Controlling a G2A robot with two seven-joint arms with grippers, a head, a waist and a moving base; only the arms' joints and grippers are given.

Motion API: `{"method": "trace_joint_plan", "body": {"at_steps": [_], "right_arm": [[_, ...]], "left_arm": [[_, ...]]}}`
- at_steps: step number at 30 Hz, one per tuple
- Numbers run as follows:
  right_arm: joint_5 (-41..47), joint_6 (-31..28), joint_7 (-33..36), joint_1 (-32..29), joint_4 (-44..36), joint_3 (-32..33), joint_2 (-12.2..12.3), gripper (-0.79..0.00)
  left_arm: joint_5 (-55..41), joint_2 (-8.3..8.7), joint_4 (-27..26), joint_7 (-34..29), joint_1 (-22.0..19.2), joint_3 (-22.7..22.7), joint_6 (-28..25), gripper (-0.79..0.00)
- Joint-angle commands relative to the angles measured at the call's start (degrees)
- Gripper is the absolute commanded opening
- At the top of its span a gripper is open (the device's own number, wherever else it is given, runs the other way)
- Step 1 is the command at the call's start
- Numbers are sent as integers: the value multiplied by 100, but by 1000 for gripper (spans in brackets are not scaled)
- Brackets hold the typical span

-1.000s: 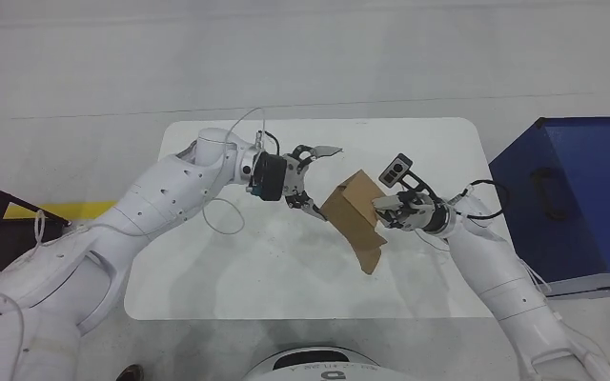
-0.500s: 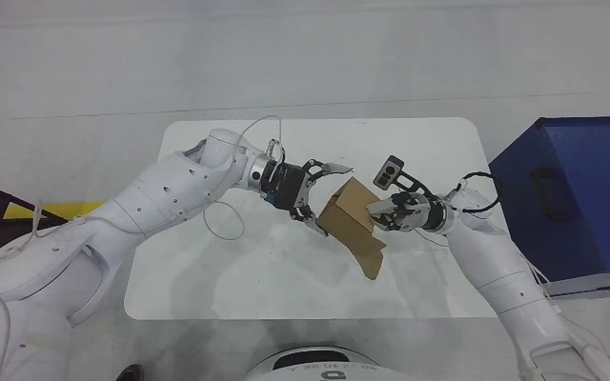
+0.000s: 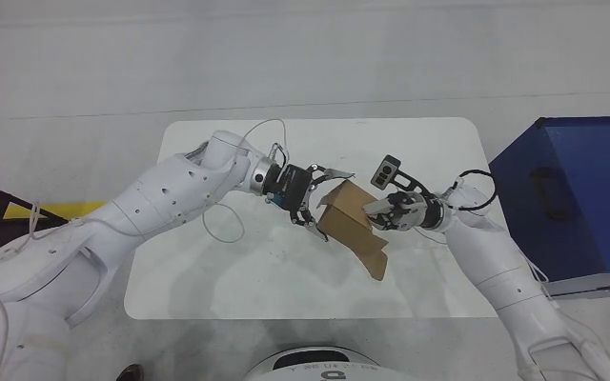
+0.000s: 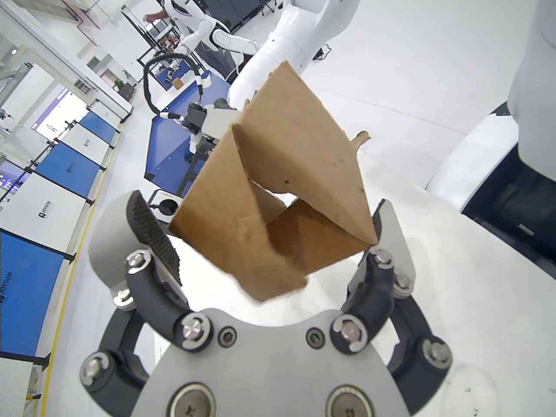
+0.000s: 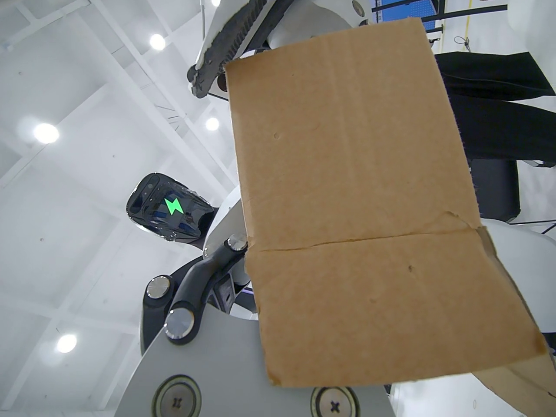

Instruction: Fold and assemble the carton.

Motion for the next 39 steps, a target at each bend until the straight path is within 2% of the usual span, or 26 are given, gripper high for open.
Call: {"method": "trace_joint_plan", "body": {"at_steps": [1,18,20,22,26,27,28,30,39], "right_arm": [[-25,-11,-1,-19,-24,9,12,-785],[-235,-46,-1,-116,-196,2,94,-785],[-250,-52,-1,-123,-202,2,102,-785],[-236,-57,-1,-134,-207,10,109,-785],[-216,-95,-1,-160,-207,44,125,-785],[-194,-111,-1,-170,-198,63,130,-785],[-170,-136,-1,-179,-184,89,135,-785],[-124,-151,-1,-203,-170,130,145,-785],[189,-261,-1,-311,-90,315,194,-785]], "left_arm": [[-9,14,11,-5,17,0,-5,0],[39,55,-168,-141,128,0,-141,-3],[48,58,-181,-149,129,0,-149,-62],[59,64,-186,-142,133,0,-143,-157],[55,76,-209,-152,148,0,-152,-222],[52,80,-219,-149,151,0,-149,-219],[49,85,-224,-138,154,0,-138,-169],[50,102,-199,-106,159,0,-106,0],[55,276,48,236,161,0,236,0]]}}
